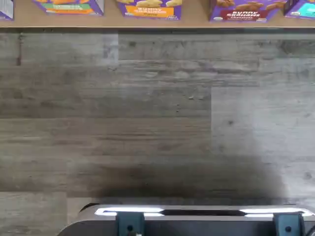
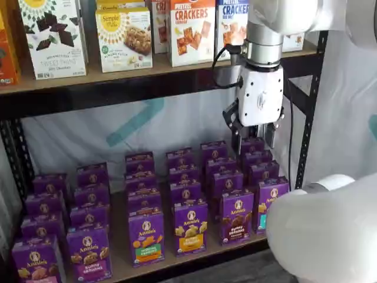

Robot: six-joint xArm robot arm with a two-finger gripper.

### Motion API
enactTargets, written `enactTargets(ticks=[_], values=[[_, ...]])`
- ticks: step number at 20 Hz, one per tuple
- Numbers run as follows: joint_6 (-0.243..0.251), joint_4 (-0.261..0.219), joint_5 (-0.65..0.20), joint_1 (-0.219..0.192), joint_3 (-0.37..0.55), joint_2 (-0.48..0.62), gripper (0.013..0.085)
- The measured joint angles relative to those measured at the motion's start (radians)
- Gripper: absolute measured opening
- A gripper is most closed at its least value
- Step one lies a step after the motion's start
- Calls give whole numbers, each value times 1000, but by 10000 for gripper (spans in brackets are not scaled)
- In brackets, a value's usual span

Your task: Pick up the purple box with a brown patch in the center, on the bottom shelf, the fifth box from the left

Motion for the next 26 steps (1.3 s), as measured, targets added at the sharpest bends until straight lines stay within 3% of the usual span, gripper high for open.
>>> enactTargets(ticks=[11,20,26], values=[[-3,2,-21,-3,18,2,850],[18,-22,-131,15,93,0,850],[11,-2,-200,15,140,15,850]])
